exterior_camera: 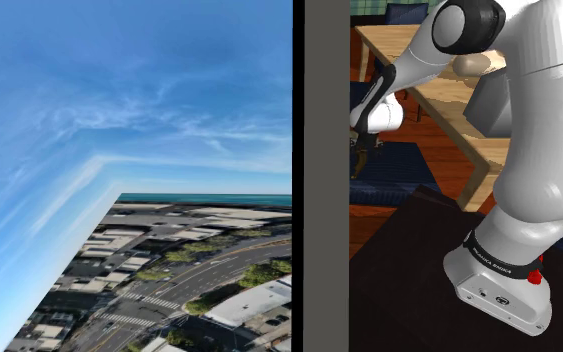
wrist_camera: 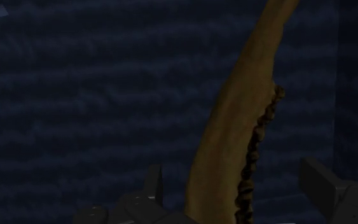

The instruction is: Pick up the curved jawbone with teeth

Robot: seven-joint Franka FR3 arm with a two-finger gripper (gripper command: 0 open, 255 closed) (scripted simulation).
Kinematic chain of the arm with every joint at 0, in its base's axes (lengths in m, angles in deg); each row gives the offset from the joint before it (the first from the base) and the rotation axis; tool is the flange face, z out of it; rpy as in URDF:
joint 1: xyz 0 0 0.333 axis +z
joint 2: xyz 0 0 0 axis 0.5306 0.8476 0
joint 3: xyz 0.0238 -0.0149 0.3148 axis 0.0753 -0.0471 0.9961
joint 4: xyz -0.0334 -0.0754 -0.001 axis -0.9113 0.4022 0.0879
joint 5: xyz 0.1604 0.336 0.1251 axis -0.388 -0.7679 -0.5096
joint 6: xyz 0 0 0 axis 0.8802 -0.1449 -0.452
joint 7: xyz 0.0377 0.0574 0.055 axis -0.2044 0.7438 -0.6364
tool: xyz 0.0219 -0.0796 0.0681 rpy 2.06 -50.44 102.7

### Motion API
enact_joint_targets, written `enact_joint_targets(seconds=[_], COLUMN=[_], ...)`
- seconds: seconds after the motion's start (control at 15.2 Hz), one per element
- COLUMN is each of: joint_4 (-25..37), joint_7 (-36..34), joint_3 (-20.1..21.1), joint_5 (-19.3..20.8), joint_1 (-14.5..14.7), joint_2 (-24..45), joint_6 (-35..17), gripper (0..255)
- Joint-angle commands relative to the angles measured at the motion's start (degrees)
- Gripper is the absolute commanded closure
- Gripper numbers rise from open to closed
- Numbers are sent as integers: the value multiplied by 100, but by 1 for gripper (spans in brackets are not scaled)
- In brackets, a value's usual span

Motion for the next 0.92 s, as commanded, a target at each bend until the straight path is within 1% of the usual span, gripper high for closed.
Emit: enact_joint_targets(seconds=[0.0, 0.07, 0.66, 0.86], joint_4=[18, 14, 18, -61], joint_7=[10, 8, 10, -23], joint_3=[13, 14, 12, -41], joint_5=[-10, -11, -10, 28], joint_1=[-13, -11, -13, 30], joint_2=[52, 54, 52, -173], joint_6=[-37, -42, -36, 112], gripper=[0, 255, 255, 255])
